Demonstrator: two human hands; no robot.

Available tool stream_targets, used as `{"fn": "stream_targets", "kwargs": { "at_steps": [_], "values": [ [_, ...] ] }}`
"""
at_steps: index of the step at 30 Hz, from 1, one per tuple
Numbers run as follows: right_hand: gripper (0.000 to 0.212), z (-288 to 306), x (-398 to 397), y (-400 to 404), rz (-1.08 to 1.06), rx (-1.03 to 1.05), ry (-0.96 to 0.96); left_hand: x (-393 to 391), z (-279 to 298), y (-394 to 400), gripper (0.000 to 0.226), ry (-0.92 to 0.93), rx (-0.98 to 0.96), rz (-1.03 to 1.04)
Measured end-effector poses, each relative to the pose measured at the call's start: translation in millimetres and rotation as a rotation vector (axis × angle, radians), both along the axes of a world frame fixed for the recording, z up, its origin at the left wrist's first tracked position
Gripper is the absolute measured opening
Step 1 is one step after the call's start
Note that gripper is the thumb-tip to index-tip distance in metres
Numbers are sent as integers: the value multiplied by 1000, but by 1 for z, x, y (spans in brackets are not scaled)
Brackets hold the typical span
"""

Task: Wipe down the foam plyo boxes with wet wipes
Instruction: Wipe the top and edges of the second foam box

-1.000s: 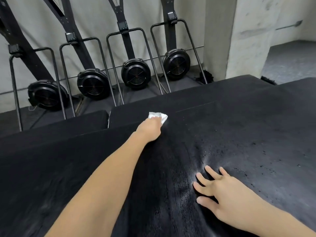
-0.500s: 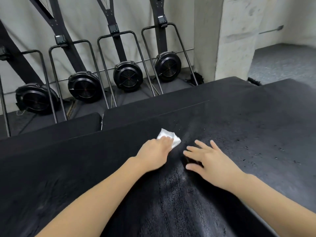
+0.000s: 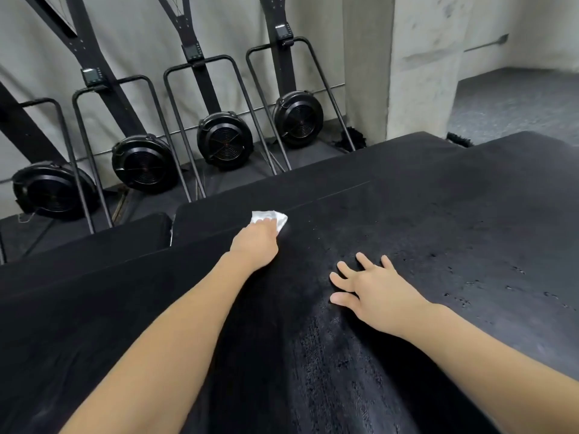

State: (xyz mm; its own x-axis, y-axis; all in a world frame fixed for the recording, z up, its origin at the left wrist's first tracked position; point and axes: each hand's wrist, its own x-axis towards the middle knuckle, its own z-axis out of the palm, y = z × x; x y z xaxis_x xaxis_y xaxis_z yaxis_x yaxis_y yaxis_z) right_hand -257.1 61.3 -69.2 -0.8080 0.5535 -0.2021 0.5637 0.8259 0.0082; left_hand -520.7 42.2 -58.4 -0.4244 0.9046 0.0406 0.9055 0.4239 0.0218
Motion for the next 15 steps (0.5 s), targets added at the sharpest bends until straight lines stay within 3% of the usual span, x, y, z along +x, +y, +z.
{"fn": "stream_targets", "kwargs": {
  "at_steps": [6,8,12,15],
  "values": [
    [55,1,-1,2,3,-7,-10,32,2,39,26,-54,-3,-145],
    [55,-1,0,3,3,-16,6,47,1,23,19,-136,8,-286],
    [56,-4,0,4,6,-22,49,52,-13,-42,32,-216,11,-590],
    [61,-6,-1,4,6,-11,33,22,-13,-57,32,-197,-24,-496]
  ]
}}
